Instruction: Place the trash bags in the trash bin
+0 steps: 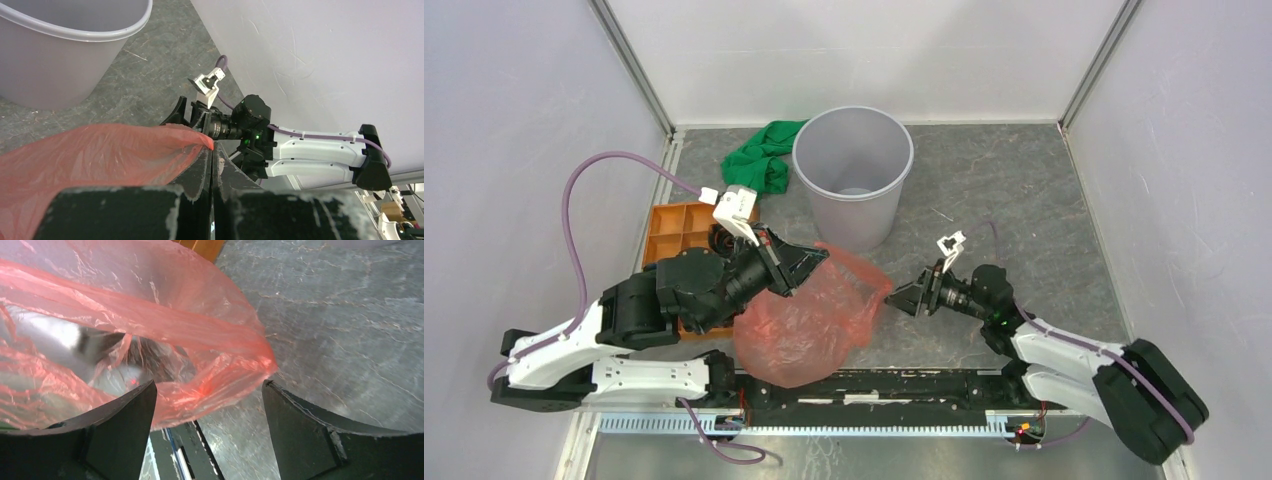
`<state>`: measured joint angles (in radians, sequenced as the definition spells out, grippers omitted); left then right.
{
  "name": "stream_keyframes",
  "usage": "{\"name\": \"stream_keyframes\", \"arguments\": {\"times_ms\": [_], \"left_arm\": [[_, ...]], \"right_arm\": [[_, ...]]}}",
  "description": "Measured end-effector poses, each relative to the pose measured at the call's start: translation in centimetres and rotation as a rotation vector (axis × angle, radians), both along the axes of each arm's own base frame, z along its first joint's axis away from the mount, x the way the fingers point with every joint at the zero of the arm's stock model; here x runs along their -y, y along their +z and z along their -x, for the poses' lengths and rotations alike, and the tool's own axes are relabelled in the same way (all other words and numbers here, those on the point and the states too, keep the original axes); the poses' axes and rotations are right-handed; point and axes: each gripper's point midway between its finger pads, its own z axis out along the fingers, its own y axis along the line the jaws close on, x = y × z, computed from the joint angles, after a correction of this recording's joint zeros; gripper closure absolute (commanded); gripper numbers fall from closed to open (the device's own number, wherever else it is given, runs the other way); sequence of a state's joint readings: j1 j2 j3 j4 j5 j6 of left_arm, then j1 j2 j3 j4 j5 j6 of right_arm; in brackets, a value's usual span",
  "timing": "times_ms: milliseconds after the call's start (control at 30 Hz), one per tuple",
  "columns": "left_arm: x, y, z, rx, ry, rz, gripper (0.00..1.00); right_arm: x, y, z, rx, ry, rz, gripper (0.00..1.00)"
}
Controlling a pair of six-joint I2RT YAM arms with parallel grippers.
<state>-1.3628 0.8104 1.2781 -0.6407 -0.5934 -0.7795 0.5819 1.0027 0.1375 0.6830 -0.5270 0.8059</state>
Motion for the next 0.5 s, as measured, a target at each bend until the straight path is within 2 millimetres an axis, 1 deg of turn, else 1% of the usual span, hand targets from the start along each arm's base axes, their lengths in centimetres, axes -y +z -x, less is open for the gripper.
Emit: {"name": "stream_keyframes", "arguments": {"times_ms": [100,200,367,400,433,467,500], "left_arm": [[-0.2,0.1,0.0,0.001,0.0,0.006,0.98],[-0.7,0.2,0.1,0.003,0.001,0.017,0.98],[-1.3,0.6,0.2,0.008,0.007,0.033,0.98],[-1.4,0.6,0.2,0.008,0.007,0.033,0.98],[-1.4,0.5,0.2,0.007,0.007,0.031,0.98],[-1.4,0.5,0.2,0.007,0.007,0.028,0.98],[-1.4,0.4,0.2,0.006,0.008,0.025,0.98]], "right_arm": [[-1.2,0.0,-0.4,0.005,0.0,0.006,0.17],[-2.0,-0.7,-0.7,0.001,-0.012,0.024,0.18],[-2.9,-2.8,-0.6,-0.035,-0.017,0.063,0.3],[-3.1,-3.3,-0.6,-0.049,-0.012,0.076,0.36],[-3.4,-3.5,-0.8,-0.058,-0.008,0.085,0.45],[-3.7,-3.6,-1.1,-0.056,-0.005,0.092,0.52],[-4.0,-3.4,-1.4,-0.048,-0.002,0.097,0.63]]}}
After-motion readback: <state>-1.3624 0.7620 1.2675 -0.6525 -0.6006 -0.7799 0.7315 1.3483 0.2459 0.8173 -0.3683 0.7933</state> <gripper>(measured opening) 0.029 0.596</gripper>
